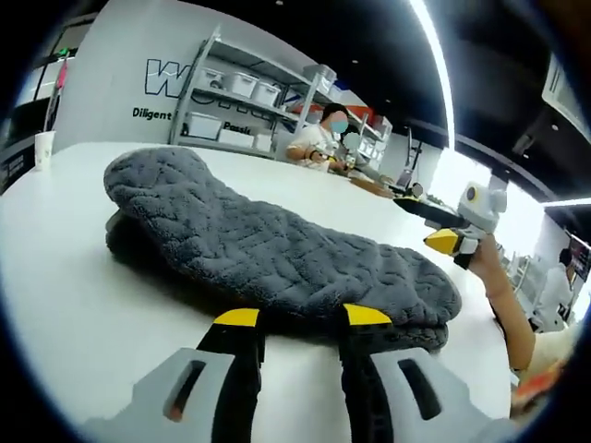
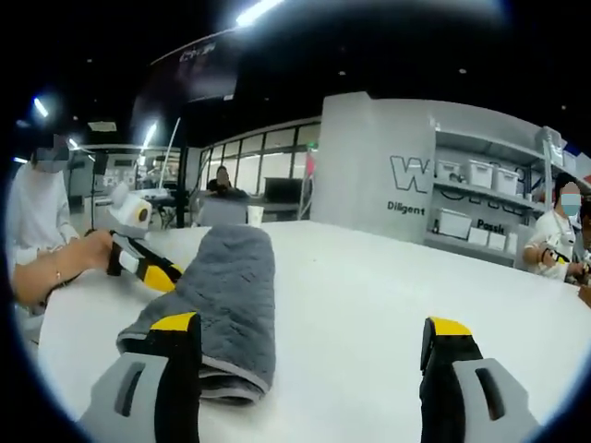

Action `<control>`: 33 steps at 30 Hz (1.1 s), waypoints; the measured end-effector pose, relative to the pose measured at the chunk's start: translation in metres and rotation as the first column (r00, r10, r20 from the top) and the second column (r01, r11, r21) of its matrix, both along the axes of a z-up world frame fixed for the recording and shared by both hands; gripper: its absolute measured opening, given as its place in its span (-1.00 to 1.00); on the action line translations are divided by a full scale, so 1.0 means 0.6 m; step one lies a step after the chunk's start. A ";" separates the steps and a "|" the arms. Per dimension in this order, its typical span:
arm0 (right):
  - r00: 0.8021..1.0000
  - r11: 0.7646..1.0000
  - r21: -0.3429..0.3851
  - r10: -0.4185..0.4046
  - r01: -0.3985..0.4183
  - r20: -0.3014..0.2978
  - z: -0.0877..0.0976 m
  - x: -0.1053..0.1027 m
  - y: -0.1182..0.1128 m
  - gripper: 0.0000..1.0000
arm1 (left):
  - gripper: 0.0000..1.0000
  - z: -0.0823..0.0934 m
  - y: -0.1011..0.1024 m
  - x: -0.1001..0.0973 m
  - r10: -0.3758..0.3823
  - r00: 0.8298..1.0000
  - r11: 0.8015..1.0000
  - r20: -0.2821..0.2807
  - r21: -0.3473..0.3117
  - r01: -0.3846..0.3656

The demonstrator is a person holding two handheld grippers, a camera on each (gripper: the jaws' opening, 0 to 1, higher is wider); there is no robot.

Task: Open the folded towel by lifting each exposed corner and separating the folded layers until the towel lies flat within the target outline without major curled edges

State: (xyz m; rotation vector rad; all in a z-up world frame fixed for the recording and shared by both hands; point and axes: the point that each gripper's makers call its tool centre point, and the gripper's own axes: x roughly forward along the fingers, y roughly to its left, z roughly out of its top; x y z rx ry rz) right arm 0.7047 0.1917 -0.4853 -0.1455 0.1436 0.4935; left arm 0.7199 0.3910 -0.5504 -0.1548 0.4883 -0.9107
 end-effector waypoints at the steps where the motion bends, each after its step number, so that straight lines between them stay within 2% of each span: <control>1: 1.000 1.000 -0.001 0.000 0.000 -0.001 0.000 0.000 0.000 0.98 | -0.47 0.000 0.001 0.000 0.004 1.000 1.000 -0.006 -0.001 -0.004; 4: 1.000 1.000 -0.013 -0.005 0.005 -0.011 -0.005 -0.001 -0.001 0.98 | -0.57 -0.003 0.002 0.001 0.026 0.998 0.999 -0.053 -0.026 -0.028; 7: 1.000 1.000 -0.012 -0.005 0.005 -0.014 -0.006 -0.001 -0.001 0.98 | -0.69 -0.006 0.000 0.003 0.037 0.997 0.999 -0.063 -0.021 -0.038; 12: 1.000 1.000 -0.015 -0.004 0.004 -0.015 -0.007 -0.003 -0.001 0.98 | -0.84 -0.005 -0.004 0.009 0.059 0.998 0.998 -0.029 0.015 -0.059; 17: 1.000 1.000 -0.008 -0.006 0.006 -0.017 -0.007 -0.004 -0.002 0.98 | -0.87 -0.002 -0.001 0.007 0.059 0.998 0.998 -0.002 0.038 -0.059; 22: 1.000 0.998 -0.057 0.003 -0.004 -0.020 -0.015 -0.004 0.004 0.98 | -0.87 0.011 0.023 0.003 0.045 0.999 0.998 0.012 0.043 -0.046; 24: 1.000 0.998 -0.058 0.020 -0.021 -0.023 -0.017 -0.006 0.011 0.98 | -0.87 0.007 0.030 0.002 0.018 1.000 0.997 0.019 0.069 -0.019; 28: 0.999 0.997 -0.073 0.026 -0.028 -0.030 -0.021 -0.009 0.013 0.98 | -0.87 0.005 0.045 0.000 -0.022 1.000 0.997 0.008 0.079 0.021; 33: 0.999 0.998 -0.055 0.026 -0.027 -0.026 -0.017 -0.009 0.011 0.98 | -0.87 0.002 0.058 -0.011 -0.071 0.997 0.991 0.016 0.119 0.069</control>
